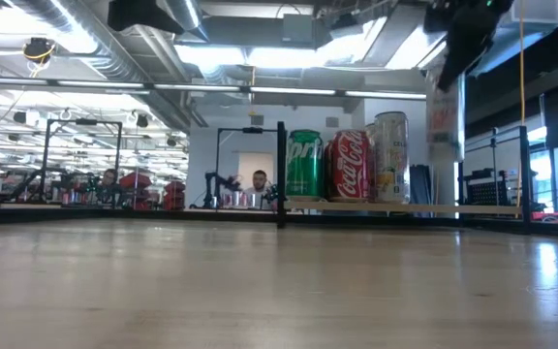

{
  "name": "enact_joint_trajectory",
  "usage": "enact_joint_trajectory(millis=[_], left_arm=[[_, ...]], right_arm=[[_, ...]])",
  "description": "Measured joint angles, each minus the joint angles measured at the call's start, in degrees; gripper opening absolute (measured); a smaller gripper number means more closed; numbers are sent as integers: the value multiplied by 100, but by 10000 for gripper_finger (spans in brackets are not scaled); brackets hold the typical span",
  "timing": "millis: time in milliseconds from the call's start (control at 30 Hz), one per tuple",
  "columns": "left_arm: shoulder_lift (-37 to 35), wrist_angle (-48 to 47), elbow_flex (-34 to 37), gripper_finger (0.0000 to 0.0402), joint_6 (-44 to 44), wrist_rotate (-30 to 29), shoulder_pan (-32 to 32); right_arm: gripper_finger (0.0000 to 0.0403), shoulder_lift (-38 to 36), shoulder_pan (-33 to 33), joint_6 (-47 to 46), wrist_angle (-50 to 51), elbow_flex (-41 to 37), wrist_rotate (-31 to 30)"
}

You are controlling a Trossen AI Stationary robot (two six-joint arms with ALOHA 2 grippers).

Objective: Place canned beverage on shelf
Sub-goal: Put the top white pink soda can on the shelf

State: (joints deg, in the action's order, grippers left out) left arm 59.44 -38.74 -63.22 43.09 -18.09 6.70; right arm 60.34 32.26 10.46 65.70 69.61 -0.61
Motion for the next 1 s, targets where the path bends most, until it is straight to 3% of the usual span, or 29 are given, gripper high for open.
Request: enact_joint_trajectory(millis=[200, 400, 733, 1000], left_arm=[[-12, -17, 0, 346, -298, 120, -177], [-20, -17, 0, 346, -927, 130, -399], [-22, -20, 0, 346, -1522, 392, -724], [-22, -20, 0, 346, -1523, 452, -901]], right_arm=[[223, 369, 1011, 730, -586, -324, 511], [223, 759, 1559, 1006, -1047, -528, 1011], [223, 1416, 1706, 1088, -1485, -532, 1173], [223, 1492, 1706, 1110, -1567, -521, 1172]])
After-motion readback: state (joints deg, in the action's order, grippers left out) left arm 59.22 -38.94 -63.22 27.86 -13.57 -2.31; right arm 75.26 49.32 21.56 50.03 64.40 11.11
